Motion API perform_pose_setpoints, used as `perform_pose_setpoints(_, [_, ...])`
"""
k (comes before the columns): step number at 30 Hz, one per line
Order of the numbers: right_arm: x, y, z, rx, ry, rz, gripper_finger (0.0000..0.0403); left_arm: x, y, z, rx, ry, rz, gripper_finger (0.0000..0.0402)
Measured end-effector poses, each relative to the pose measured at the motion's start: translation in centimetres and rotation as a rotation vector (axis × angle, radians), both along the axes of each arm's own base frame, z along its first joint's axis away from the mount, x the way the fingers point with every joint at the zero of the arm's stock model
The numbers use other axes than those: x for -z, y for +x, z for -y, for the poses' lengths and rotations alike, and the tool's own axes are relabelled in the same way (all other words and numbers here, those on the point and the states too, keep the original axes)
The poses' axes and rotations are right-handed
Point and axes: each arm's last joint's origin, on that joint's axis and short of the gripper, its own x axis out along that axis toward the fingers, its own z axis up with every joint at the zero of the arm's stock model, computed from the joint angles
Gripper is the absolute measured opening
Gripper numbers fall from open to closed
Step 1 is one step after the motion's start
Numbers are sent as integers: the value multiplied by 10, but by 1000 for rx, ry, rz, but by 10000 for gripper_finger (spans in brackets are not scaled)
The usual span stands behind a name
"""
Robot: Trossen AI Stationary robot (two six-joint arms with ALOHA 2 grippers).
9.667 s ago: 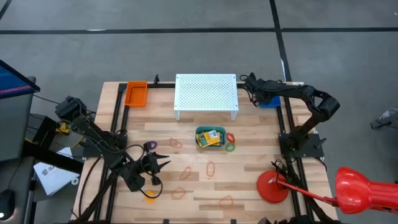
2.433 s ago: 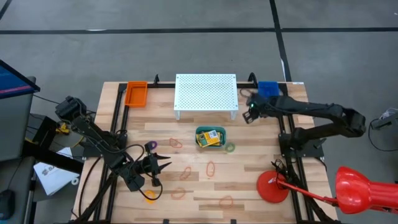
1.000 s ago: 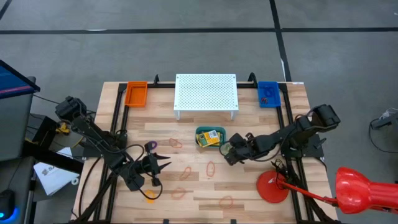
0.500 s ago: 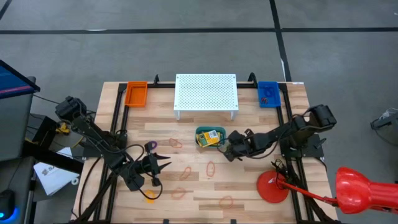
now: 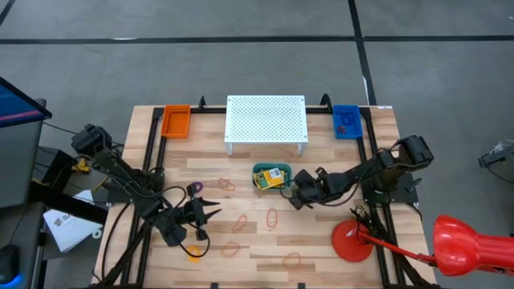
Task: Pick & Place Office Desk Supplies
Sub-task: Put the green keychain into the blue bin
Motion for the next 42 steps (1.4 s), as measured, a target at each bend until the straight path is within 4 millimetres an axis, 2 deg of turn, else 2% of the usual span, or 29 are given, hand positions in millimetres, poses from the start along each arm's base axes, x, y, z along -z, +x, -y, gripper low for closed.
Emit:
perform_pose_setpoints(6, [-3,-3,-17,-5,17,16,5,0,0,0,0,0,0,85])
perform_pose_setpoints(11, [-19,-5,-34,0,-40,-30,2,0,0,0,0,-1,1,85])
perform_pose_setpoints(16, [-57,-16,-42,60,-174,-124,1,0,0,0,-1,-1,1,85])
perform_pose_setpoints(20, [-95,-32,-38,127,-266,-178,0,0,0,0,0,-1,1,85])
perform_pose_setpoints(24, [-119,-56,-21,233,-320,-252,0,0,0,0,0,3,-3,85])
perform_pose_setpoints(30, [-135,-76,23,318,-329,-239,0,0,0,0,0,4,-4,85])
perform_pose_setpoints(35, [-137,-88,68,397,-375,-297,0,0,0,0,0,3,-3,85])
perform_pose_setpoints(42, [-125,-85,130,403,-353,-350,0,0,0,0,0,4,-3,85])
